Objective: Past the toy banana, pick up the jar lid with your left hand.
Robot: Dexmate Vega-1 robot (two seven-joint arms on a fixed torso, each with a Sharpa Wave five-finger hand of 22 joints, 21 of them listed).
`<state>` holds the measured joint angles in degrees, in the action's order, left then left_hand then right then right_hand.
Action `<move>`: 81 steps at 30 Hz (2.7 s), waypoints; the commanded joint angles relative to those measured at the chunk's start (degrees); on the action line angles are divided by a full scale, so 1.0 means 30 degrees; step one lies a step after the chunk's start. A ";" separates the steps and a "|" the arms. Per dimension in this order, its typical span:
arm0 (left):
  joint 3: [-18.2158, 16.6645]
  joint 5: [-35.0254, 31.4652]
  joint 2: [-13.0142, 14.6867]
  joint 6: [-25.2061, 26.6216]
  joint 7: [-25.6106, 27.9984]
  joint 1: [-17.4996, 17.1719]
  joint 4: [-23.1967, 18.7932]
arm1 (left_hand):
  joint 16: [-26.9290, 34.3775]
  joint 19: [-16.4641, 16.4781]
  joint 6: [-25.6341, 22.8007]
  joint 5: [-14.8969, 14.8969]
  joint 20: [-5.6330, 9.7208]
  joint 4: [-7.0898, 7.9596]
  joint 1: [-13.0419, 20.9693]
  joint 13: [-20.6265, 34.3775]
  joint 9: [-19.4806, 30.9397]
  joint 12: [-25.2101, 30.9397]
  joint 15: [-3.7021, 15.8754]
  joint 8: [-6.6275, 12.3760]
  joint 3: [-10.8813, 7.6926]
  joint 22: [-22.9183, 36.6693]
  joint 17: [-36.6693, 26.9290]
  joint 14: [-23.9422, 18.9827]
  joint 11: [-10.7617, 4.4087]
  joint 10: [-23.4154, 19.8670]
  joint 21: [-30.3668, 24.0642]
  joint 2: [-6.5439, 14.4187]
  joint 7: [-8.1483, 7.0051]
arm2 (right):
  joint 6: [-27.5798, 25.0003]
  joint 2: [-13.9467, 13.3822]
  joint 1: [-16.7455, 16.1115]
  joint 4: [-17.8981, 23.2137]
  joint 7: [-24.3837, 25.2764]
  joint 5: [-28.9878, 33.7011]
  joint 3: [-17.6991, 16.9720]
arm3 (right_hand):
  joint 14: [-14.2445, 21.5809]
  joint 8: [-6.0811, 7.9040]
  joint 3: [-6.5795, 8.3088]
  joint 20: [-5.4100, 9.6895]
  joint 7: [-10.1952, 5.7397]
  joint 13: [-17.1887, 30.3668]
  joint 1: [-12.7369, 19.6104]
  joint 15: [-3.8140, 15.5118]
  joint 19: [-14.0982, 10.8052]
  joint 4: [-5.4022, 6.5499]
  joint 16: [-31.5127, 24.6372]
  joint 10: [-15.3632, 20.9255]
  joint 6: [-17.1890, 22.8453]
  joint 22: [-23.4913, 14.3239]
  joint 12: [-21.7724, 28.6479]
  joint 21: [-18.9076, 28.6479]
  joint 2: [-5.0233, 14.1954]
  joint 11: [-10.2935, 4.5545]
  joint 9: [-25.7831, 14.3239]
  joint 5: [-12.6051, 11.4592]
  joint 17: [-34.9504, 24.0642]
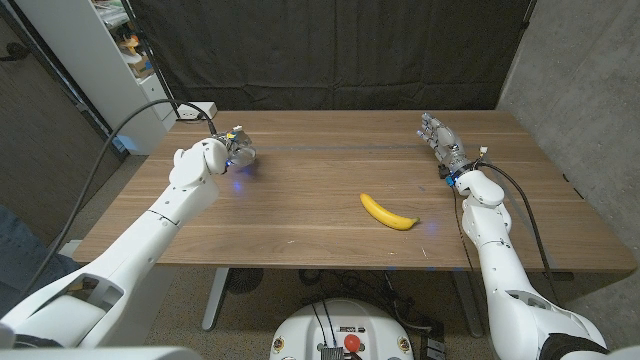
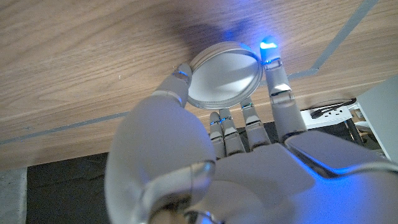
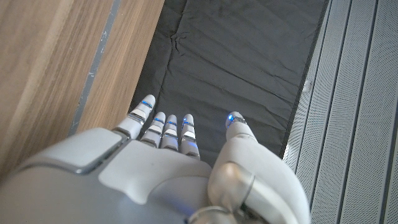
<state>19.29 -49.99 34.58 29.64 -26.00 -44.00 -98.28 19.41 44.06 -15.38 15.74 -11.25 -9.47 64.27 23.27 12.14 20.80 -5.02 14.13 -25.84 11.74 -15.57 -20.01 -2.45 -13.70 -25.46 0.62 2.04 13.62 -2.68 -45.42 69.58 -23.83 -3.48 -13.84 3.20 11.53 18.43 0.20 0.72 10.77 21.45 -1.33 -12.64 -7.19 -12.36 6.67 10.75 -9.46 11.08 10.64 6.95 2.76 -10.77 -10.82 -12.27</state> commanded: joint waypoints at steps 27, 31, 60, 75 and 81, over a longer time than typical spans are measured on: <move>-0.0741 -0.0981 0.0289 -0.0542 -0.0941 0.0445 -0.1823 | 0.0581 -0.0133 -0.0284 0.0236 0.0187 0.0119 0.1526 0.0267 0.0046 0.0123 0.1316 0.0069 -0.0135 -0.0030 -0.2626 -0.1634 0.0000 -0.0289 -0.0240 0.1785 -0.0039 | -0.0028 0.0060 0.0102 0.0088 0.0215 -0.0058 0.0025 | 0.0267 0.0019 0.0062 -0.0122 0.0023 0.0109 -0.0079 0.0054 -0.0075 0.0030 -0.0077 0.0223 0.0310 -0.0099 0.0167 0.0140 -0.0196 0.0008 -0.0111 -0.0070 -0.0055; -0.0841 -0.1046 0.0294 -0.0589 -0.0976 0.0406 -0.2012 | 0.0567 -0.0157 -0.0278 0.0243 0.0186 0.0125 0.1502 0.0287 0.0049 0.0114 0.1333 0.0056 -0.0109 -0.0031 -0.2639 -0.1654 -0.0013 -0.0280 -0.0257 0.1764 -0.0026 | 0.0110 0.0062 0.0175 -0.0038 0.0194 -0.0035 0.0050 | 0.0274 0.0016 0.0067 -0.0134 0.0015 0.0109 -0.0075 0.0078 -0.0078 0.0025 -0.0073 0.0237 0.0315 -0.0099 0.0168 0.0139 -0.0198 0.0001 -0.0111 -0.0071 -0.0054; -0.1258 -0.1781 0.0252 -0.0678 -0.1627 0.0781 -0.2983 | 0.0454 -0.0330 -0.0401 0.0338 0.0288 0.0124 0.1472 0.0423 0.0064 0.0113 0.1345 0.0029 -0.0064 -0.0033 -0.2708 -0.1810 0.0087 -0.0394 -0.0384 0.1763 -0.0009 | 0.0022 0.0145 0.0432 -0.0248 0.0199 0.0026 0.0020 | 0.0334 0.0008 0.0083 -0.0167 0.0029 0.0110 -0.0081 0.0049 -0.0104 0.0025 -0.0073 0.0291 0.0352 -0.0100 0.0163 0.0138 -0.0184 0.0020 -0.0111 -0.0068 -0.0060; -0.1250 -0.2171 0.0259 -0.0882 -0.1939 0.1339 -0.3110 | 0.0359 -0.0396 -0.0432 0.0396 0.0324 0.0119 0.1458 0.0486 0.0070 0.0101 0.1321 0.0004 -0.0072 -0.0033 -0.2718 -0.1859 0.0085 -0.0437 -0.0460 0.1761 0.0014 | 0.0233 0.0130 0.0641 -0.0568 0.0155 0.0137 0.0018 | 0.0407 0.0004 0.0085 -0.0153 0.0046 0.0111 -0.0064 0.0032 -0.0162 0.0020 -0.0097 0.0352 0.0370 -0.0100 0.0172 0.0154 -0.0155 0.0079 -0.0111 -0.0063 -0.0065; -0.1212 -0.2373 0.0230 -0.0961 -0.2084 0.1666 -0.3151 | 0.0332 -0.0439 -0.0482 0.0417 0.0318 0.0133 0.1435 0.0512 0.0073 0.0100 0.1365 0.0009 -0.0064 -0.0033 -0.2738 -0.1878 0.0073 -0.0473 -0.0487 0.1775 -0.0018 | 0.0349 0.0157 0.0698 -0.0702 0.0201 0.0171 -0.0015 | 0.0422 0.0002 0.0075 -0.0155 0.0049 0.0111 -0.0060 0.0021 -0.0161 0.0020 -0.0104 0.0394 0.0378 -0.0100 0.0180 0.0149 -0.0142 0.0118 -0.0111 -0.0056 -0.0069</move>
<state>15.50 -56.13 35.38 27.26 -31.52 -40.46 -107.44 19.41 42.80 -16.28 16.64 -10.68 -9.22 64.05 24.61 12.11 20.79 -5.60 14.13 -25.59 11.46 -15.57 -20.59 -2.14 -14.60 -26.51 0.84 2.15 14.15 -2.30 -43.67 68.10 -23.37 -3.20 -13.77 3.90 11.53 18.43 0.00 0.72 10.77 21.22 -1.43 -12.84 -7.19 -12.36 7.59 11.36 -9.46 11.08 10.64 6.72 3.08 -10.77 -10.81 -12.40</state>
